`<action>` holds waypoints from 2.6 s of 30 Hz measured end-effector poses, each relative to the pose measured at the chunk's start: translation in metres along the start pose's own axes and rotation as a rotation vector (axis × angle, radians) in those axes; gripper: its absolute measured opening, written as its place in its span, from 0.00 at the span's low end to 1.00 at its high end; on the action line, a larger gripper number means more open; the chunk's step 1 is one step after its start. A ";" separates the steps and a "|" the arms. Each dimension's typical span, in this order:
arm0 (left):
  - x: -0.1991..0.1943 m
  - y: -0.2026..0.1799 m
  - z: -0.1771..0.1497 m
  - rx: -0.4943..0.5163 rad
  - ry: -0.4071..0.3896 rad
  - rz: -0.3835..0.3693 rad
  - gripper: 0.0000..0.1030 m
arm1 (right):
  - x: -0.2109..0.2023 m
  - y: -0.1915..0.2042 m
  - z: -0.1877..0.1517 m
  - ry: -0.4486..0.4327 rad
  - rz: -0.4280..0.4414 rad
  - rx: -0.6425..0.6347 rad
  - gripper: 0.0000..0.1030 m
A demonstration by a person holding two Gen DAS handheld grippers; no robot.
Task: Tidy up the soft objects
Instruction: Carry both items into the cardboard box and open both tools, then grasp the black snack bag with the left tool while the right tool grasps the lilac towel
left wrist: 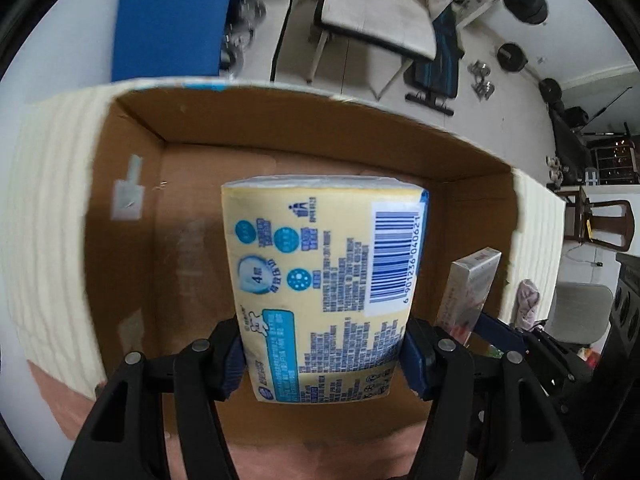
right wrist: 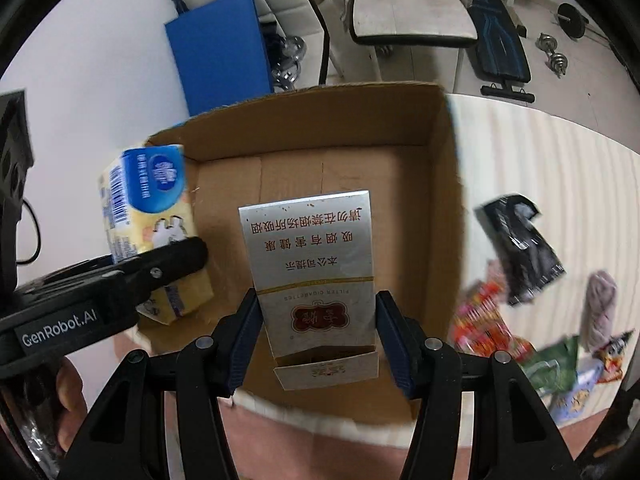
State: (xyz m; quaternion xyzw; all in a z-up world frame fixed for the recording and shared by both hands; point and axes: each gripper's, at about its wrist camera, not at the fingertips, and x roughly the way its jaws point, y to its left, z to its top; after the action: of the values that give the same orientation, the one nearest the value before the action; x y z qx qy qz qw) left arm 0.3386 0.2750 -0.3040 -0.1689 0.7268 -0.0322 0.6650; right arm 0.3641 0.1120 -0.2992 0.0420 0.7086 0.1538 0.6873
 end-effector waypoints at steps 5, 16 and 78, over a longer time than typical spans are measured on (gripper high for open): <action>0.040 0.009 0.032 0.023 0.096 0.004 0.59 | 0.050 0.000 0.025 0.046 -0.040 0.024 0.57; 0.066 0.004 0.047 0.023 0.212 -0.016 0.60 | 0.105 0.001 0.054 0.066 -0.061 0.023 0.58; 0.007 -0.267 -0.081 0.177 -0.111 -0.026 0.98 | -0.158 -0.261 -0.127 -0.203 -0.275 0.173 1.00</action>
State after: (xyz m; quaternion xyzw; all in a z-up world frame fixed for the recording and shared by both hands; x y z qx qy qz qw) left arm 0.3129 0.0076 -0.2285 -0.1206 0.6808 -0.0953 0.7162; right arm 0.2867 -0.1986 -0.2178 0.0190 0.6452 -0.0081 0.7638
